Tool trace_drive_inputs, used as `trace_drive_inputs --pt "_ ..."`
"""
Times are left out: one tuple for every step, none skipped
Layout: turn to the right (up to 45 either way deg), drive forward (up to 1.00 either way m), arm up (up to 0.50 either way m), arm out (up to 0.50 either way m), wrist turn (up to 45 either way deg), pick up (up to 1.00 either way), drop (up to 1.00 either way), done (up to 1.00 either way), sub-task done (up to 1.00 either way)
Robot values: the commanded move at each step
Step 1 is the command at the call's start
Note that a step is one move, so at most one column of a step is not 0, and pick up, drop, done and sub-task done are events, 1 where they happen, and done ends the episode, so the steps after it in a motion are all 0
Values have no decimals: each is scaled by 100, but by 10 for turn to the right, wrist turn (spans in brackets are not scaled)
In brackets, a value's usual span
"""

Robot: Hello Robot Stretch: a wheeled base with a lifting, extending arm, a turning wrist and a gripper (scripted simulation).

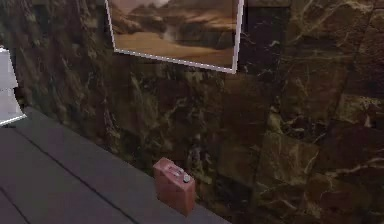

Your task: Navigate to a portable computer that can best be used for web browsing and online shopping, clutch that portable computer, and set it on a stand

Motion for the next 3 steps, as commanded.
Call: trace_drive_inputs --pt "420 0 0 0 0 0 0 0 0" --pt "0 5 0 0 0 0 0 0 0" --pt "-450 0 0 0 0 0 0 0 0"
